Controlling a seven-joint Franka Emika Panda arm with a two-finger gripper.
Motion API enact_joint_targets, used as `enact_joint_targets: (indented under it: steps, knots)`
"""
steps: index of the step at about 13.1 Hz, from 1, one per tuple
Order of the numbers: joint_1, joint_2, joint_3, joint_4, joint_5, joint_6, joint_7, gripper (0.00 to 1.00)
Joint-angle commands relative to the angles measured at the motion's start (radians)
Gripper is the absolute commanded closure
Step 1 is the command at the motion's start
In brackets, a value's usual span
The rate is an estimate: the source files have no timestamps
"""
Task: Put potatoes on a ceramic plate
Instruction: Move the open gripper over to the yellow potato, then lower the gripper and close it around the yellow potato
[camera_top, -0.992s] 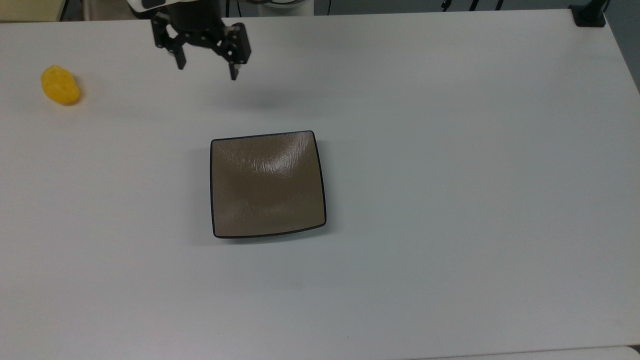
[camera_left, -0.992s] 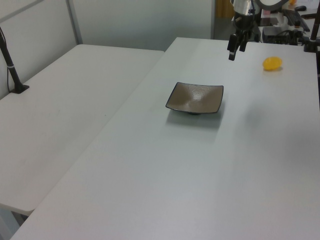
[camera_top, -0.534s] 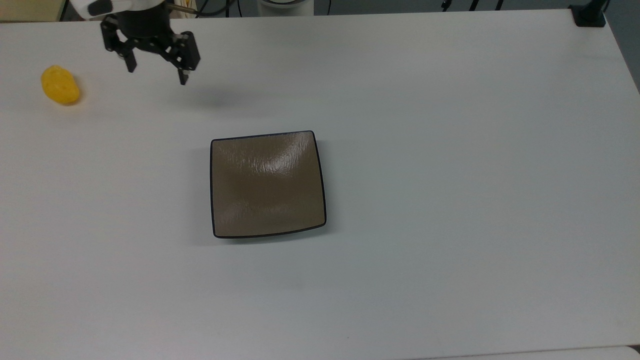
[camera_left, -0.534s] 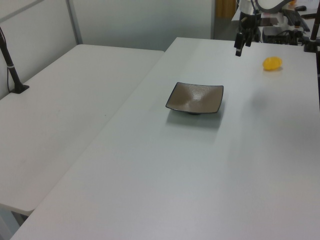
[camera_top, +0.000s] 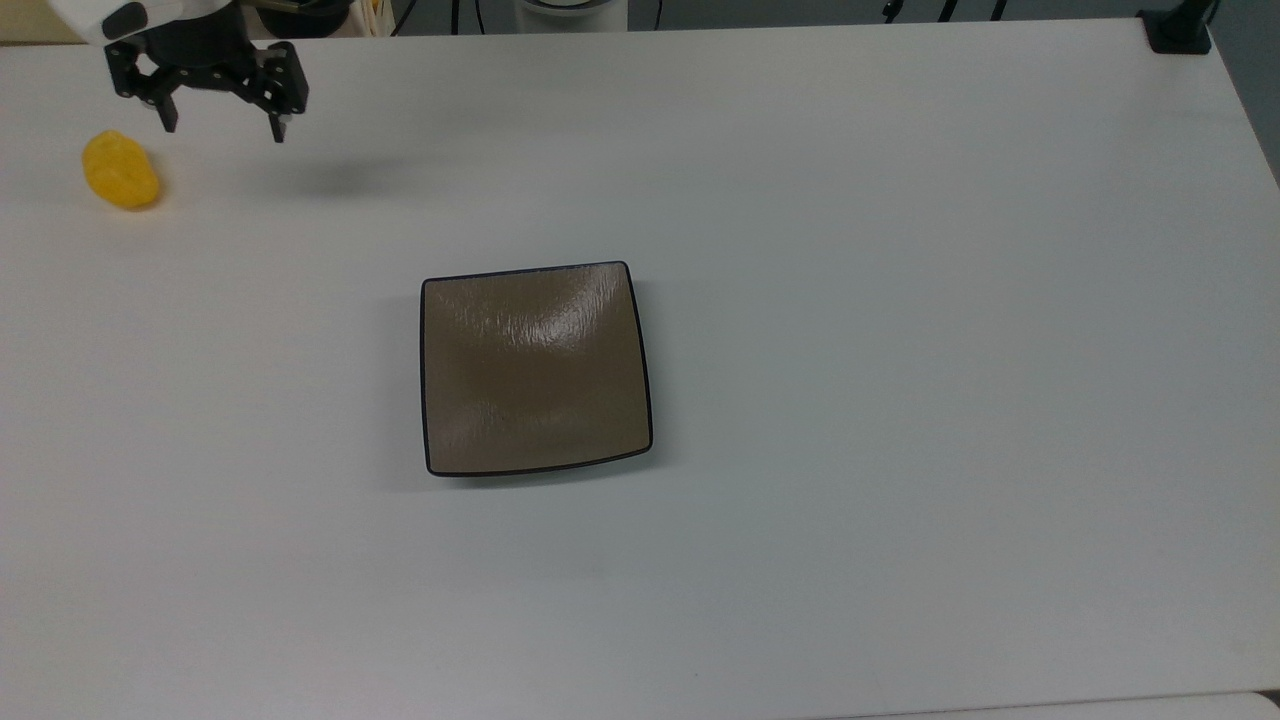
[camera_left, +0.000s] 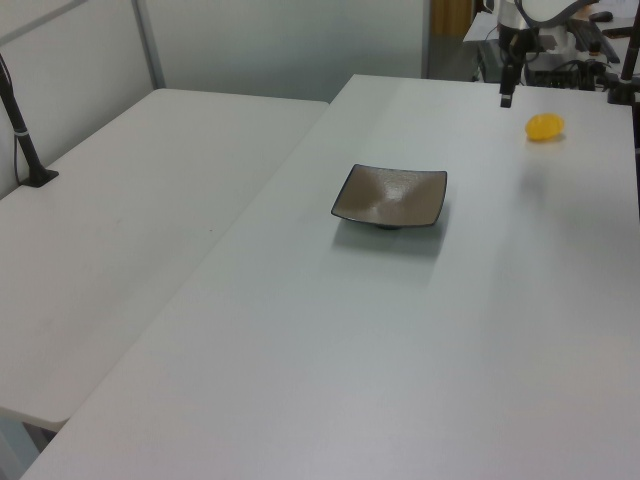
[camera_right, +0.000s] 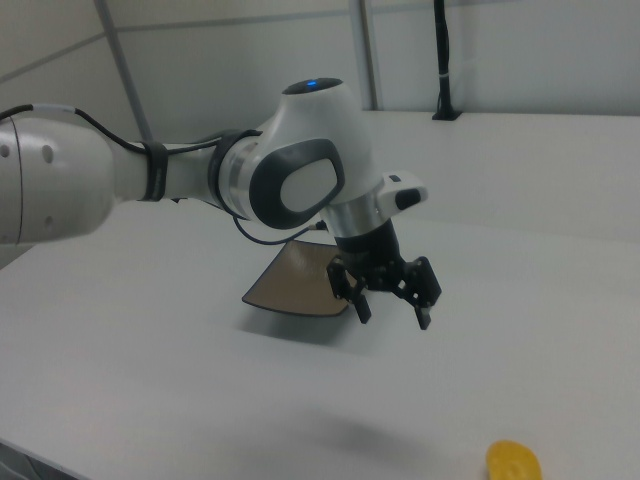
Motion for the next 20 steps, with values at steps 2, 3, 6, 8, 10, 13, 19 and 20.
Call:
enact_joint_targets:
  steps: [2,3,6,8,10,13,19,20]
  knots:
    - [-0.025,0.024,-0.054,-0.006,-0.054,0.042,-0.239,0.0]
    - [-0.034,0.034,-0.065,-0.005,-0.068,0.058,-0.297,0.0]
    - [-0.077,0.097,-0.079,0.003,-0.123,0.147,-0.463,0.0]
    - [-0.11,0.142,-0.08,0.018,-0.131,0.166,-0.523,0.0]
    - [-0.132,0.183,-0.079,0.033,-0.16,0.184,-0.558,0.0]
    - [-0.161,0.228,-0.08,0.035,-0.203,0.22,-0.581,0.0]
    - [-0.19,0.295,-0.08,0.061,-0.233,0.269,-0.632,0.0]
    - [-0.19,0.306,-0.08,0.061,-0.255,0.27,-0.629,0.0]
